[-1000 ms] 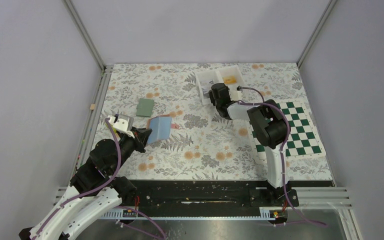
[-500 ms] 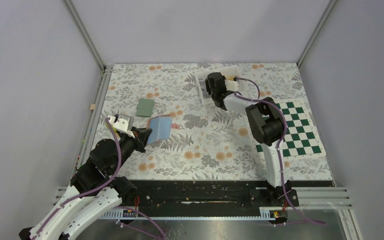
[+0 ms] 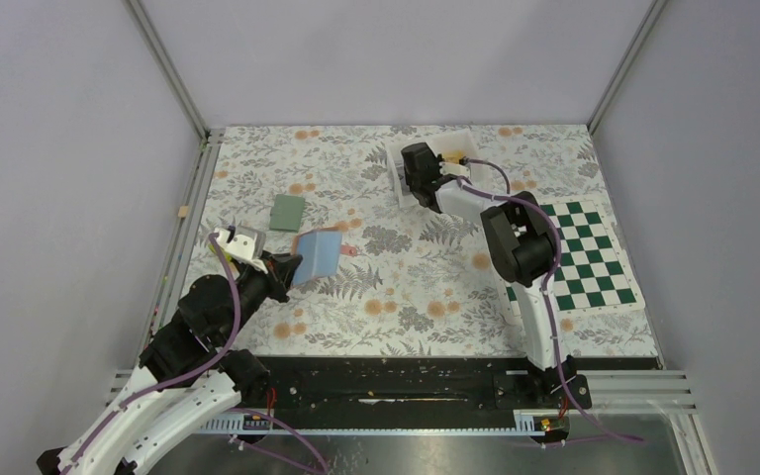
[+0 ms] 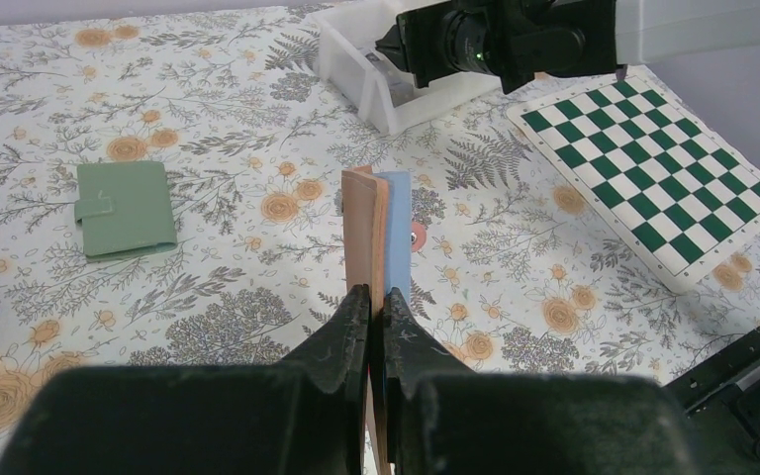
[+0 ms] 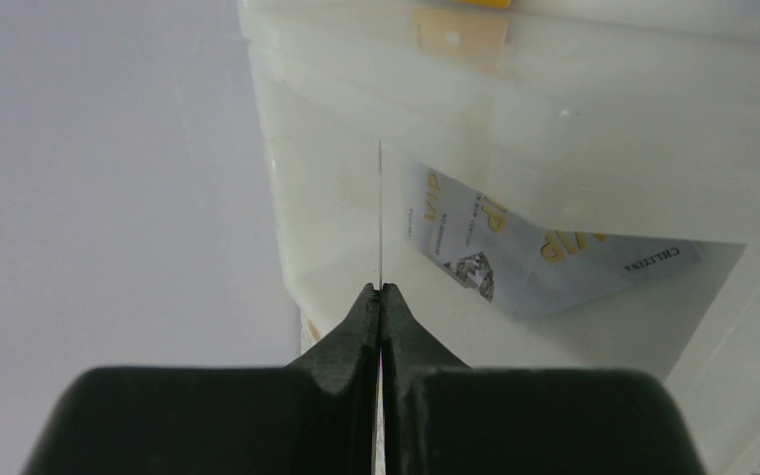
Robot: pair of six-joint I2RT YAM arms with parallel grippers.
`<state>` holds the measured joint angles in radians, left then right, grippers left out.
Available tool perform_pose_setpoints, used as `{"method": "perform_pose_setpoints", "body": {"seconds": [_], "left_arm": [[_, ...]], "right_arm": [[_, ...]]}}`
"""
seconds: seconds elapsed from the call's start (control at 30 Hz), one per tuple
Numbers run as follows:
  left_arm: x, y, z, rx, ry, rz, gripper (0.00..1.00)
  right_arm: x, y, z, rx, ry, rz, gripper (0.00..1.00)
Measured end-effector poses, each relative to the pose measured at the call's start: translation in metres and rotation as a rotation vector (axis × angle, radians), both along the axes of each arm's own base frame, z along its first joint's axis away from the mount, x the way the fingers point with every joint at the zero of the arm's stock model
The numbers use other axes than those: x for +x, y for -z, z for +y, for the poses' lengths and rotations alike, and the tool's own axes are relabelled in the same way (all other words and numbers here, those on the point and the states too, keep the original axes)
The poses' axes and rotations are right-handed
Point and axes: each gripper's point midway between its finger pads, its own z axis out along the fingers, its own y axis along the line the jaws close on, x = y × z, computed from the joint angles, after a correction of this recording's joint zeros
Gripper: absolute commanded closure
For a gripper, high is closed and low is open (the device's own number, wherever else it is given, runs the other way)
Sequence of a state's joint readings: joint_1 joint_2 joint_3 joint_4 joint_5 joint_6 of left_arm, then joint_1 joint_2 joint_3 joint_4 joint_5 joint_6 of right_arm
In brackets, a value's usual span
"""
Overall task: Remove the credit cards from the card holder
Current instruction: Place the credit card in the storage box.
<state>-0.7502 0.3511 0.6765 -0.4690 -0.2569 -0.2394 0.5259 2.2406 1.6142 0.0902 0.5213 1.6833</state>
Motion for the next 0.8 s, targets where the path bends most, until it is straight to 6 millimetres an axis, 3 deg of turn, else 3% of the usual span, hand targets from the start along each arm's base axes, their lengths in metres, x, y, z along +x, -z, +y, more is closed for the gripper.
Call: {"method": "perform_pose_setpoints", "body": {"seconds": [0.13,0.33,0.63,0.8], "left_arm": [[0.000,0.001,-0.001,0.003,0.002,0.004,1.00],[0.000,0.001,-0.001,0.003,0.002,0.003,1.00],[0.000,0.001,-0.001,0.004,0.002,0.003,1.00],[0.000,0.001,-0.001,0.002,0.003,0.001,1.00]], "right_arm": [[0.001,0.014,-0.001,-0.011,0.012,0.017,0.96],[0.002,0.028,0.000,-0.027,0.017,0.051,0.71],[0.000,0.031,-0.001,-0.074,-0.005,0.086,0.45],[-0.014,0.020,-0.009,-0.137,-0.039,0.118,0.45]]}}
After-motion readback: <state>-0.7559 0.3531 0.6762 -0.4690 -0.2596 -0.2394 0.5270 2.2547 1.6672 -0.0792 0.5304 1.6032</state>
